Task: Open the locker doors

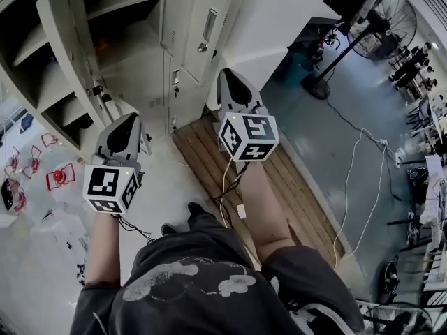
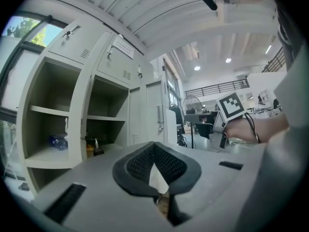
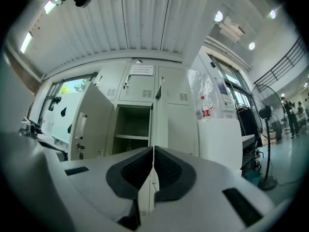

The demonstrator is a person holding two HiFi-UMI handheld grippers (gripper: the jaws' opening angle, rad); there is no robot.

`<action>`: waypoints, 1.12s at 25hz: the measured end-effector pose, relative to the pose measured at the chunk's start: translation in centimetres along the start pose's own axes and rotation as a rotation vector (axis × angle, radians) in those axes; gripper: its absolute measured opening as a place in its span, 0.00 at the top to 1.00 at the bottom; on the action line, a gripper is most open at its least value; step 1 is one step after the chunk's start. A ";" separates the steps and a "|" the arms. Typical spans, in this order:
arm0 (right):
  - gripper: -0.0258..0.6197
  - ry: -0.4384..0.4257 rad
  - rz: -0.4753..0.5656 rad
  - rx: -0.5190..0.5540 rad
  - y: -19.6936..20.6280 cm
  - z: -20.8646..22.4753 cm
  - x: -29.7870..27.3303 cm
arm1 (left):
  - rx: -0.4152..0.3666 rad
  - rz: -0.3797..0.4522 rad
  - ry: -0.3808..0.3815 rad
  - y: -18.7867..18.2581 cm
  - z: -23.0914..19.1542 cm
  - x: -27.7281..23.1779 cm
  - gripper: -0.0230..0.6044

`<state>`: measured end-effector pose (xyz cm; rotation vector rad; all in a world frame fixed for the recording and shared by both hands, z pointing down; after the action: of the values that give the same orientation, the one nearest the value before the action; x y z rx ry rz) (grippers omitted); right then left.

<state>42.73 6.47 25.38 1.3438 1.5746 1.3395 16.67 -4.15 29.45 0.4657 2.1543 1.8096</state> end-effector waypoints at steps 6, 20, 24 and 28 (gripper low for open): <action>0.91 -0.011 -0.050 -0.018 0.5 -2.8 2.3 | 0.012 0.000 0.012 0.4 -0.9 1.6 0.95; 0.91 -0.062 -0.049 -0.049 -1.3 -8.0 8.1 | 0.033 -0.008 -0.007 1.3 1.0 8.7 0.95; 0.91 -0.072 -0.052 -0.044 -1.6 -9.0 11.2 | 0.034 -0.007 -0.011 1.7 2.1 10.9 0.95; 0.91 -0.075 -0.072 -0.052 -1.2 -9.5 14.5 | 0.038 -0.014 -0.010 2.6 4.0 13.2 0.95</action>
<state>29.93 17.84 28.47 1.2797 1.5131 1.2634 6.57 5.37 31.15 0.4660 2.1835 1.7584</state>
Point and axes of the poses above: the fingertips, and each gripper's own axes: x backward along the fingers, z to its right, y out of its underside, the point moved 10 cm from there along x, backward along the fingers, and after that the axes turned 13 degrees about x, right-handed, at the moved point
